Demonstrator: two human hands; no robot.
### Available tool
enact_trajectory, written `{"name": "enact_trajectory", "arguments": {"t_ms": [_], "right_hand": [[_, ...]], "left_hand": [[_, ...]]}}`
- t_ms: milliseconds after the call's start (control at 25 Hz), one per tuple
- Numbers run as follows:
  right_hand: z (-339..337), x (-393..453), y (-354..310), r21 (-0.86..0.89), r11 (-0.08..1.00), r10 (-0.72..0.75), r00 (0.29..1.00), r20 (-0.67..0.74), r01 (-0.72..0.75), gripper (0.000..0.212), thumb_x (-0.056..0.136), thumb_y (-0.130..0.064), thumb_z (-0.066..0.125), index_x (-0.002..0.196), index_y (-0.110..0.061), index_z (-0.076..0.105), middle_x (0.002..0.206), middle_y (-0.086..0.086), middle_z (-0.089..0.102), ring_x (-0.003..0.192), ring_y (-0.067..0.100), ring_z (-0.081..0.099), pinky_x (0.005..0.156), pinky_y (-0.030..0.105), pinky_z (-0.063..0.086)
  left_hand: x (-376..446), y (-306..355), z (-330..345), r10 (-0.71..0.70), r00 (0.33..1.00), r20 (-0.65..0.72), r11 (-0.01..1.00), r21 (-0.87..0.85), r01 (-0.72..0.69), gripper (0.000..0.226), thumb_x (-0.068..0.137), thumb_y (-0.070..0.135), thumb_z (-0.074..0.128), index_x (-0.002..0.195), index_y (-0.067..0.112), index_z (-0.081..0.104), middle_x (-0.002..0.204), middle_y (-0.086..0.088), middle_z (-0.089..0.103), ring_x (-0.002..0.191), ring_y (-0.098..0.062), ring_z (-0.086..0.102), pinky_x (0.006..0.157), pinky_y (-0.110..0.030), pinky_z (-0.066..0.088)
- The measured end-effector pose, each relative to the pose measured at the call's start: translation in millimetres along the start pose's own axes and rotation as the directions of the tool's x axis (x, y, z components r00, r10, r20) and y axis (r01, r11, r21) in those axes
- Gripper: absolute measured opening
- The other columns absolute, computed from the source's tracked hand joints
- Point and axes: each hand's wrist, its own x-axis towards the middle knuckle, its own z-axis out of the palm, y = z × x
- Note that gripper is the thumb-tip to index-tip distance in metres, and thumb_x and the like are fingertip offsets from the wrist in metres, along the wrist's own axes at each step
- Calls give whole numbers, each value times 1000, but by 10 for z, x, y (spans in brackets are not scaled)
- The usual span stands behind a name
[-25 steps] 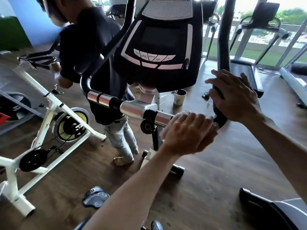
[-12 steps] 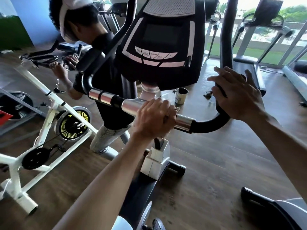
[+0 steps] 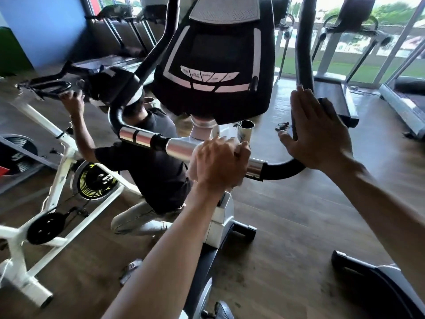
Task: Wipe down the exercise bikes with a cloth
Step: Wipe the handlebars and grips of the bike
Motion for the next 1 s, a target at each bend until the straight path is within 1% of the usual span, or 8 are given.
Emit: {"name": "enact_trajectory", "arguments": {"t_ms": [80, 240, 440, 560, 640, 800, 920, 1000], "right_hand": [[44, -126, -188, 54, 995, 90, 994, -65, -86, 83, 91, -42, 38, 159, -1, 13, 168, 18, 14, 156, 29, 14, 126, 40, 11], [42, -211, -328, 95, 989, 129, 984, -125, -117, 83, 86, -28, 44, 158, 2, 18, 166, 22, 18, 155, 31, 17, 126, 40, 15], [26, -262, -366, 94, 992, 90, 993, -81, -82, 74, 91, -29, 50, 155, 2, 30, 166, 23, 16, 156, 34, 13, 127, 45, 13], [78, -336, -406, -59, 992, -112, 990, -81, 108, 57, 96, -37, 41, 141, -5, 55, 163, 17, 29, 155, 30, 18, 125, 54, 12], [110, -362, -449, -93, 987, -137, 985, -102, 127, 48, 99, -38, 39, 129, -11, 66, 158, 13, 42, 153, 28, 25, 124, 56, 12], [155, -382, -543, -54, 994, -107, 979, -174, 99, 37, 96, -29, 41, 118, -20, 71, 145, 3, 58, 144, 24, 41, 125, 54, 9], [186, -383, -528, -5, 995, -96, 971, -220, 98, 39, 96, -26, 39, 121, -22, 69, 139, -3, 62, 137, 22, 47, 124, 49, 10], [189, -403, -528, 27, 995, -90, 968, -233, 99, 38, 94, -24, 39, 119, -23, 68, 134, -6, 64, 133, 21, 49, 121, 46, 13]], "left_hand": [[-79, -30, 25, 31, 999, -25, 999, 12, -31, 38, 97, 46, 46, 81, 20, 68, 86, -3, 70, 86, -26, 63, 84, -38, 44], [182, -120, -96, 54, 980, 190, 999, -15, -52, 45, 92, 50, 45, 70, 17, 67, 68, 1, 63, 71, -23, 62, 75, -38, 49], [-125, -72, 100, 53, 995, -82, 998, 41, -50, 37, 94, 45, 43, 81, 18, 65, 84, -1, 68, 84, -24, 62, 84, -37, 42], [193, -273, -37, 174, 959, 225, 979, 68, -194, 52, 92, 57, 35, 89, 21, 72, 81, -2, 66, 80, -24, 63, 79, -39, 51], [329, -293, -66, 151, 946, 288, 980, 85, -182, 52, 92, 57, 37, 86, 21, 75, 76, -3, 64, 76, -26, 62, 80, -42, 52], [-73, 55, 216, -84, 996, -39, 992, 91, 88, 43, 95, 46, 40, 82, 17, 70, 86, -6, 70, 87, -29, 63, 93, -42, 43], [-172, 72, 352, 130, 960, -248, 990, -17, -139, 38, 96, 38, 45, 83, 13, 72, 85, -5, 71, 85, -28, 64, 97, -42, 44], [-117, -112, 297, 311, 925, -220, 947, -10, -321, 41, 98, 40, 42, 86, 13, 71, 84, -6, 72, 81, -28, 66, 87, -41, 48]]}}
